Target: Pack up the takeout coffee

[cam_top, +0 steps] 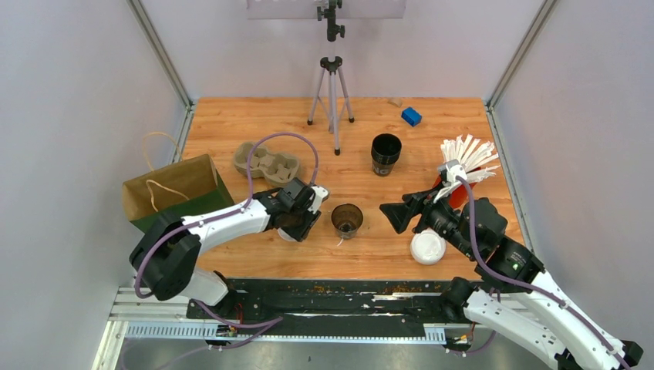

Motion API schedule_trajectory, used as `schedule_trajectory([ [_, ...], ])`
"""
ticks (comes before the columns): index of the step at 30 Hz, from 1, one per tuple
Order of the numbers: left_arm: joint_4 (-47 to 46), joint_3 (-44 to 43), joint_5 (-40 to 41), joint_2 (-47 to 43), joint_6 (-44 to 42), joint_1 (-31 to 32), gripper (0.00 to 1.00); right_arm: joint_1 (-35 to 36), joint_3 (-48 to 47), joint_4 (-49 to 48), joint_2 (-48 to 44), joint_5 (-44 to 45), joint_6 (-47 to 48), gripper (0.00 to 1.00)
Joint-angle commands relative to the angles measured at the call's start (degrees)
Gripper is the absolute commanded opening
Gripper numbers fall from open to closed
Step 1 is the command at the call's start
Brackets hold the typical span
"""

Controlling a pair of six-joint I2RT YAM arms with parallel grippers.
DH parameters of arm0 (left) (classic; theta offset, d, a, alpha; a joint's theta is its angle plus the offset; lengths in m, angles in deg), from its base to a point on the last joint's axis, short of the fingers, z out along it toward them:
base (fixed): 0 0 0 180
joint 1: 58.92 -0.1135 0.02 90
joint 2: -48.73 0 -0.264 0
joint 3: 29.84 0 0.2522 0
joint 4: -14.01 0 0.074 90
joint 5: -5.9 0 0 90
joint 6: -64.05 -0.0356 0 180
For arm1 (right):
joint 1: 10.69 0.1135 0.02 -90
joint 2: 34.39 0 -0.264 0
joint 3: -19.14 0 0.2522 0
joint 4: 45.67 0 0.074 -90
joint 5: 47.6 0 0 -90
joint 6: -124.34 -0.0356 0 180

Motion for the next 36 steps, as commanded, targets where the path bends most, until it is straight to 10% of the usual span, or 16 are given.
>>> schedule_trajectory([
  [1,-3.4,0.4,-0.9,1.6,-0.8,0.2,0.44,0.2,-2.2,-0.4,-0.7,1.6,0.7,0.74],
  [9,-5.3,1.7,-0.9,2.6,-0.4,0.4,0.34,0.2,-2.3,-0.2,-0.3,2.0,0.7,0.74],
  [15,-4.6,2.4,-0.7,0.4,0.1,0.4,0.01,0.2,-2.4,-0.2,0.0,2.2,0.8,0.74],
  [21,3.2,-3.6,-2.5,-7.7,3.2,0.4,0.0,0.2,-0.7,-3.5,0.4,1.0,1.8,0.76],
  [24,6.5,-7.5,-3.1,-13.0,6.2,0.4,0.0,0.2,1.6,-9.8,1.4,0.2,4.6,0.99],
  [36,-11.7,-14.3,-24.9,-27.5,31.6,-2.8,0.0,0.2,15.2,-52.8,7.2,-25.4,22.9,0.99],
])
